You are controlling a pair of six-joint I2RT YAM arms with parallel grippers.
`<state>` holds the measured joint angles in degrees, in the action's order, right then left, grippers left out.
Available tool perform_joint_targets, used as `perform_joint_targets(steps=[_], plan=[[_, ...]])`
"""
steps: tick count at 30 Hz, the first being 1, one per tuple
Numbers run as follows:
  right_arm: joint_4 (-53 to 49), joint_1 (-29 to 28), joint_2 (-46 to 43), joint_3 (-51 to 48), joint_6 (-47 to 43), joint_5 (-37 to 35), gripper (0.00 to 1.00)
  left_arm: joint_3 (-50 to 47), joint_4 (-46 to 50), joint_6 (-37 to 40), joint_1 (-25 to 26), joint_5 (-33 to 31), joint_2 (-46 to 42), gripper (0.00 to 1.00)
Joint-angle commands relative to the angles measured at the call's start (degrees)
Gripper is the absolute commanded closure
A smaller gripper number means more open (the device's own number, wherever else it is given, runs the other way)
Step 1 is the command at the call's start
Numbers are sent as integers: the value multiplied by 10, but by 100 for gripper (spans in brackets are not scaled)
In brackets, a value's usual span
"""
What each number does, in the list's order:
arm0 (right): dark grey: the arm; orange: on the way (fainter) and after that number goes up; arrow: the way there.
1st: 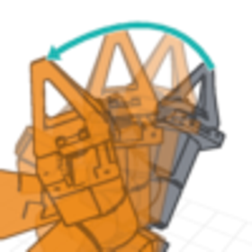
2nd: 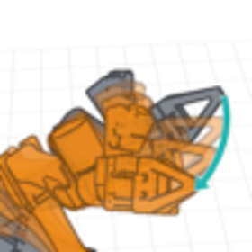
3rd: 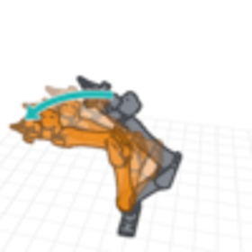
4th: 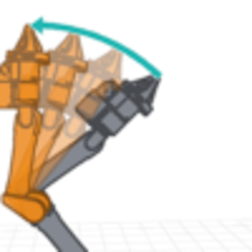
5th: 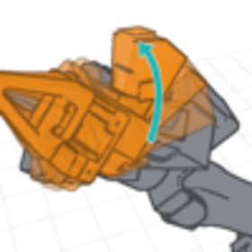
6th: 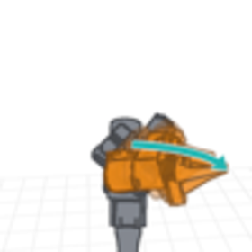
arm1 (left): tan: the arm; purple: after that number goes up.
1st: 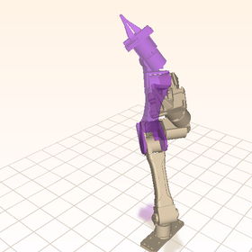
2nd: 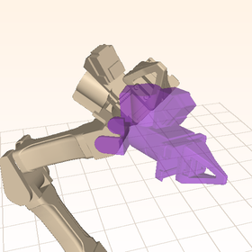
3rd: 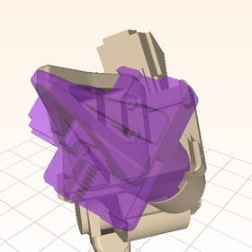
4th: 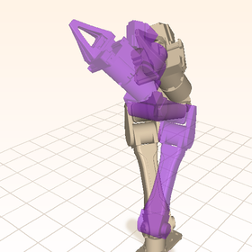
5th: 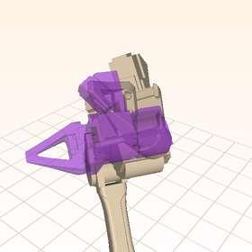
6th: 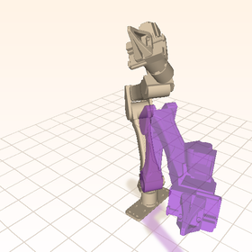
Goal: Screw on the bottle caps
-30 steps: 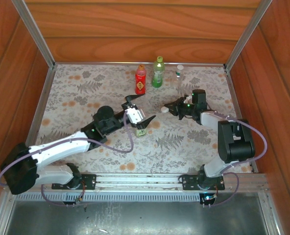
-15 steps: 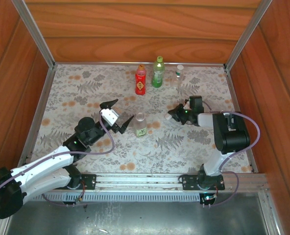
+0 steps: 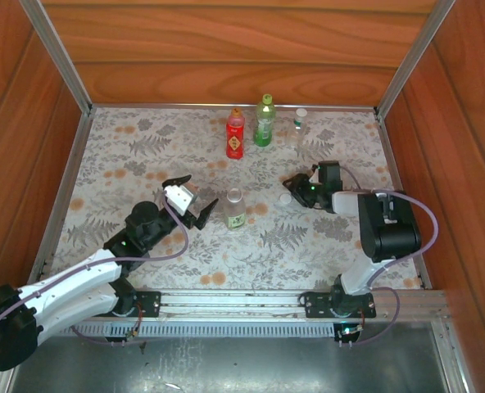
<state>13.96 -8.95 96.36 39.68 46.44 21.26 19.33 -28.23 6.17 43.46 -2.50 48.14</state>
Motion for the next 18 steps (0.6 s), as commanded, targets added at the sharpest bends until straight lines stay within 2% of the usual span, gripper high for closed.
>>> perform_joint_targets(steps=[1, 6, 8, 11, 14, 18], plan=[[-64, 9, -50, -9, -25, -55, 35, -21, 2, -44, -7, 18, -17, 0], [-148, 4, -106, 18, -113, -95, 18, -40, 1, -80, -10, 93, -15, 0], [-162, -7, -125, 22, -194, -109, 12, -45, -8, -83, -10, 112, 0, 0], [-203, -39, -151, 34, -311, -157, 6, -68, -75, -89, -9, 109, 28, 0], [-235, -71, -156, 52, -341, -180, 5, -88, -140, -87, -9, 95, 60, 0], [-287, -132, -112, 94, -350, -263, 9, -107, -203, -73, -9, 94, 95, 0]])
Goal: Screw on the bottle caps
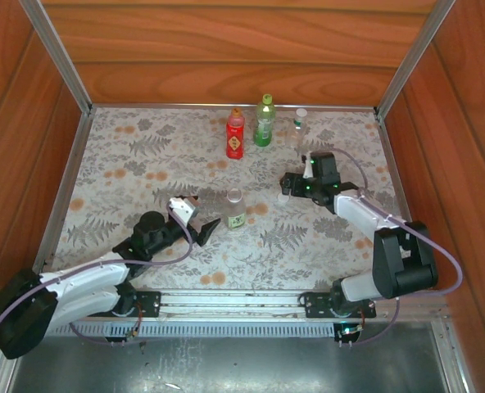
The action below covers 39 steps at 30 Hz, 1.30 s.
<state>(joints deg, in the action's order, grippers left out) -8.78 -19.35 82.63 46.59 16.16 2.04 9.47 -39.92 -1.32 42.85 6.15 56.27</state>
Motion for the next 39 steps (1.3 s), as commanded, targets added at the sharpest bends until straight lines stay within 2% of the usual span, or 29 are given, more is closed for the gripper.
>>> perform_joint_targets(steps=[1, 7, 12, 16, 20, 23, 32, 39], plan=[[-71, -37, 41, 37, -44, -87, 13, -13, -105, 3, -3, 10, 23, 0], [-79, -60, 105, 67, -44, -115, 25, -17, -139, -4, -2, 6, 55, 0], [-79, -60, 140, 72, -32, -127, 27, -21, -143, -2, -2, 10, 53, 0], [-77, -60, 153, 75, -20, -127, 35, -20, -143, -1, -2, 10, 53, 0], [-75, -60, 165, 78, -13, -118, 38, -19, -142, 2, -2, 9, 55, 0], [-75, -60, 170, 79, -7, -116, 46, -20, -142, 3, -2, 12, 57, 0], [-79, -60, 176, 83, -9, -119, 53, -8, -142, 10, -1, 40, 78, 0], [-85, -60, 163, 83, -8, -119, 57, 13, -162, 15, 7, 57, 130, 0]])
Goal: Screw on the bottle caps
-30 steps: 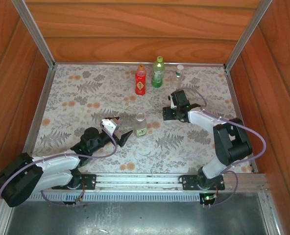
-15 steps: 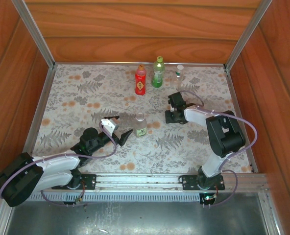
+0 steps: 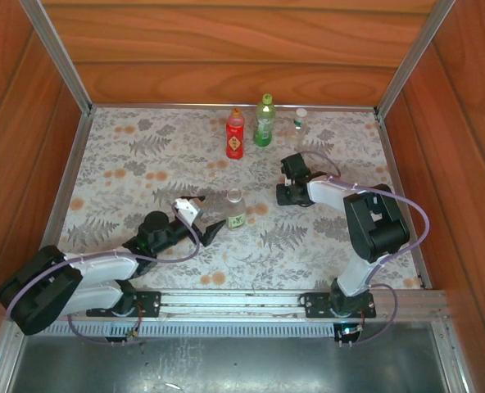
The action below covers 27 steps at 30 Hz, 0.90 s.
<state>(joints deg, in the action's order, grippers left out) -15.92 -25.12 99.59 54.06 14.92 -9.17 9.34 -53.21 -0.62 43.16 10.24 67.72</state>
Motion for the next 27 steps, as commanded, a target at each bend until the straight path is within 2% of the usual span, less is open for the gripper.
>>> perform_joint_targets(steps=[1, 20, 23, 27], plan=[[-14, -3, -8, 8, 5, -6, 57, 14, -41, 8, 4, 16, 22, 0], [-26, -3, -36, 6, 12, 2, 57, 67, -210, 0, 6, 88, 204, 0], [-29, -3, -36, 9, 14, 5, 57, 81, -240, 0, 5, 99, 244, 4], [-37, -3, -40, 11, 13, 9, 58, 93, -280, -2, 5, 108, 288, 16]])
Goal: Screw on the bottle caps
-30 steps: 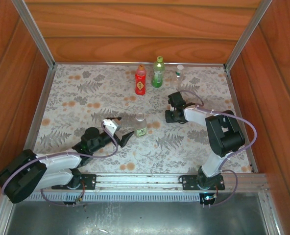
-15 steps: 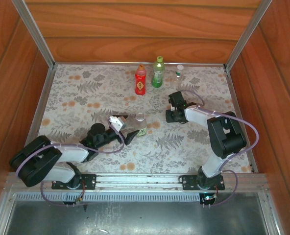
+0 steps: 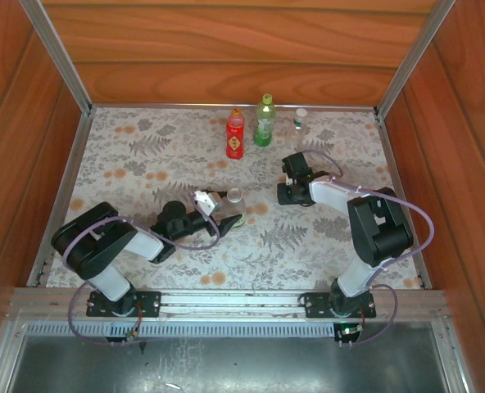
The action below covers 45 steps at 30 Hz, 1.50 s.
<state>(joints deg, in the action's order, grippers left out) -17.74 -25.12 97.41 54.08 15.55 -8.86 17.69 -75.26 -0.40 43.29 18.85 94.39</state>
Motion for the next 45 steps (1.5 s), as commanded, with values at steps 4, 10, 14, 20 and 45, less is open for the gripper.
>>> perform_joint_targets(steps=[4, 10, 14, 20, 45], plan=[[-37, -3, -50, 15, 2, 11, 57, 19, -59, -3, 3, 30, 34, 23], [-94, -9, -88, 42, -4, 36, 57, 17, -59, 3, 3, 29, 34, 36], [-156, -27, -116, 80, -9, 43, 58, 20, -60, 4, 2, 32, 40, 37], [-224, -64, -153, 150, -9, 88, 58, 28, -59, 10, 3, 43, 52, 38], [-356, -219, -82, 331, -43, 105, 60, 48, -60, -1, -1, 55, 76, 42]])
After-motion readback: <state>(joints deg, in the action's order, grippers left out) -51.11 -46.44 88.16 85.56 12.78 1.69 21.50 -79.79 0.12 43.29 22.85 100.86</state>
